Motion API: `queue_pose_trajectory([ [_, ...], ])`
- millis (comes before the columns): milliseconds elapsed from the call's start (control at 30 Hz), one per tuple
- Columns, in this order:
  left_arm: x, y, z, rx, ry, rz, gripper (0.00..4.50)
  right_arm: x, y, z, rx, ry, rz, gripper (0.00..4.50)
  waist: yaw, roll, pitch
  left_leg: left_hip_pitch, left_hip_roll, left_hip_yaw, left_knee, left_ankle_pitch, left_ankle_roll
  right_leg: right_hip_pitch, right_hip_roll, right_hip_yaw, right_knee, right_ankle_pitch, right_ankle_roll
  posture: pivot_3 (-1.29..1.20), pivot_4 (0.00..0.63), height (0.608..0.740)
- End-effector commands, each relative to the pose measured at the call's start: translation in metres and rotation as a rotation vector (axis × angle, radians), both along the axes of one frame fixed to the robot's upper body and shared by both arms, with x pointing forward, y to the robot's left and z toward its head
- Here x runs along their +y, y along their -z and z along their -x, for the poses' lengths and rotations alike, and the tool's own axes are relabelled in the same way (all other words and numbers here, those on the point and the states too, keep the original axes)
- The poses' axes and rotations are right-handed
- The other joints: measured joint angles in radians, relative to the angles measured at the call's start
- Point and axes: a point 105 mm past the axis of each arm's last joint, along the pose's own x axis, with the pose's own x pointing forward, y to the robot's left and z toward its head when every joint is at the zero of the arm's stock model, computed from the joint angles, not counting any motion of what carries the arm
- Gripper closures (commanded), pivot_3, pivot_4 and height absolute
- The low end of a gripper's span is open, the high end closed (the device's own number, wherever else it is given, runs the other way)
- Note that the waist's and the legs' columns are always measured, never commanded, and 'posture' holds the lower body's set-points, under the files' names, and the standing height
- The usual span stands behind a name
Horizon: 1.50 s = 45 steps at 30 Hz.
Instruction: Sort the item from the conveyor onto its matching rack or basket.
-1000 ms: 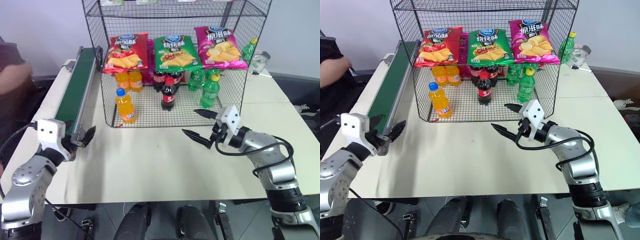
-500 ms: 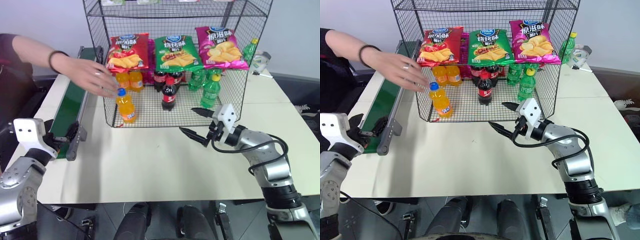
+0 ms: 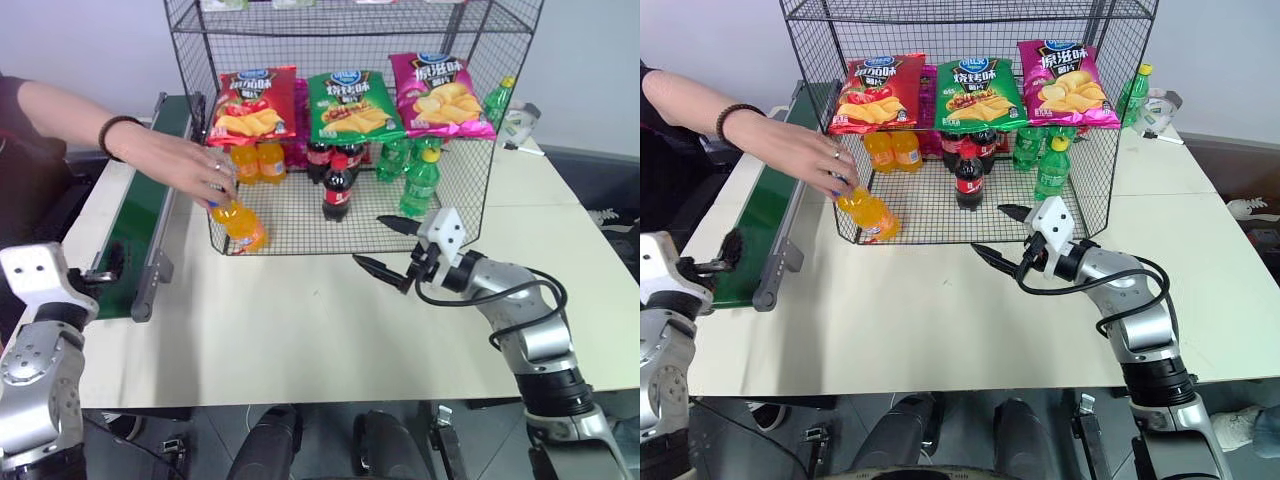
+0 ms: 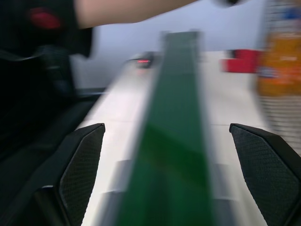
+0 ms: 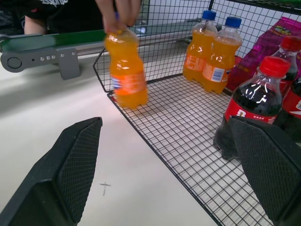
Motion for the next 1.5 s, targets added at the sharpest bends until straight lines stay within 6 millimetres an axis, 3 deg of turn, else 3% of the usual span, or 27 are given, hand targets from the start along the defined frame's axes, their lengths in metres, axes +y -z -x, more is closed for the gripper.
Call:
queue_pose_trajectory([
  [33, 0.019, -0.017, 0.005, -0.077, -0.119, -0.036, 0.06, 0.004, -0.012, 0.001, -0.056, -0.013, -0.012, 0.0, 0.001, 0.0, 0.0, 0.0, 0.0, 0.0, 0.0, 0.0, 0.0, 0.0, 0.0, 0.0, 0.0, 0.0, 0.0, 0.0, 0.15, 0.74],
  [533, 0.0, -0.014, -0.01, -0.079, 0.032, -0.001, 0.06, 0.007, -0.011, 0.001, -0.049, 0.006, -0.038, 0.0, -0.001, 0.0, 0.0, 0.0, 0.0, 0.0, 0.0, 0.0, 0.0, 0.0, 0.0, 0.0, 0.0, 0.001, 0.002, 0.0, 0.15, 0.74],
  [767, -0.003, -0.01, -0.015, -0.067, 0.046, -0.002, 0.06, 0.008, -0.007, -0.006, -0.04, 0.12, -0.045, 0.0, -0.001, 0.0, 0.0, 0.0, 0.0, 0.0, 0.0, 0.0, 0.0, -0.001, 0.0, 0.0, 0.0, 0.001, 0.002, 0.0, 0.15, 0.74],
  [1067, -0.01, -0.005, -0.023, -0.062, 0.08, 0.001, 0.06, 0.003, -0.036, -0.01, -0.072, 0.226, -0.27, 0.0, -0.001, 0.0, 0.0, 0.0, 0.0, 0.0, 0.0, 0.0, 0.0, -0.001, 0.0, 0.0, 0.0, 0.002, 0.003, 0.0, 0.15, 0.74],
  [1500, -0.015, -0.006, -0.029, -0.07, 0.101, -0.018, 0.06, 0.019, -0.023, 0.003, 0.007, 0.097, -0.198, 0.0, -0.002, 0.0, 0.0, 0.0, 0.0, 0.0, 0.0, 0.0, 0.0, -0.002, 0.0, 0.0, 0.0, 0.002, 0.003, 0.0, 0.15, 0.74],
])
